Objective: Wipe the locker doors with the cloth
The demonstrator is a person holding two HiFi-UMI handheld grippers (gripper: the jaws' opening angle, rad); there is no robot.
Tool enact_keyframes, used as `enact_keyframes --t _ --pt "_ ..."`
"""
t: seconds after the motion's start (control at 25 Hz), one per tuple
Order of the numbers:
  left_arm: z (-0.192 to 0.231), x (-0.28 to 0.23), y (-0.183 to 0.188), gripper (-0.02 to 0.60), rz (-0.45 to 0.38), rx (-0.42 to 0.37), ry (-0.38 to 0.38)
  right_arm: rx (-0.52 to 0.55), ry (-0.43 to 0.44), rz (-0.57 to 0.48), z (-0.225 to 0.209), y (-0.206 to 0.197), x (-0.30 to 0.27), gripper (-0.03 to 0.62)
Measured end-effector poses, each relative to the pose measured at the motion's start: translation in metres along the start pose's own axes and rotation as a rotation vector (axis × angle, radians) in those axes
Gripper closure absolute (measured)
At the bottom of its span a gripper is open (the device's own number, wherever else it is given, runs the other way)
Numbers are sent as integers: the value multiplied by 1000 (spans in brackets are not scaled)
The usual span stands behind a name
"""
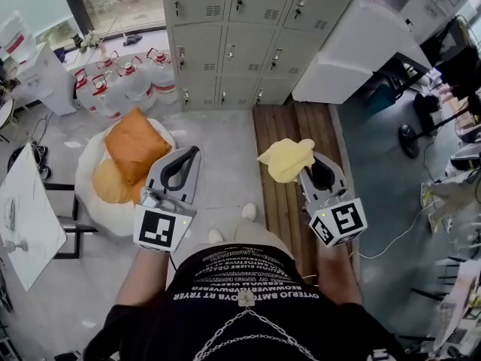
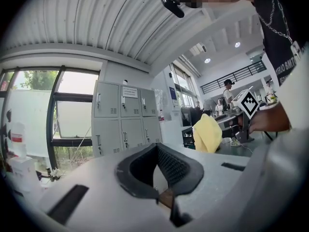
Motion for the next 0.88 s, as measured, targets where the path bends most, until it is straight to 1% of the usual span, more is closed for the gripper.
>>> enact_keyframes --t 0.16,0.32,0.48,0.72,0.88 --pt "9 -3 2 578 0 -4 9 -17 -15 -4 -11 -1 -10 526" --pt "25 -7 3 578 12 -6 43 -28 12 -5 -13 -4 -26 526" --pt "34 -23 6 578 22 -21 55 -37 21 -11 -27 -1 -39 526" --pt "30 -60 1 578 38 -8 22 -59 36 19 -50 -8 -61 526" --pt "36 -86 2 578 41 1 19 -63 52 24 -65 -12 -80 526"
Point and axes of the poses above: the fingertips, and each gripper's own axes: x backward along the fingers, z to its left, y out of its top, the point moved 1 cm from there along x, backward along the fingers, and after that the axes turned 10 degrees about z, right-handed, at the moved point
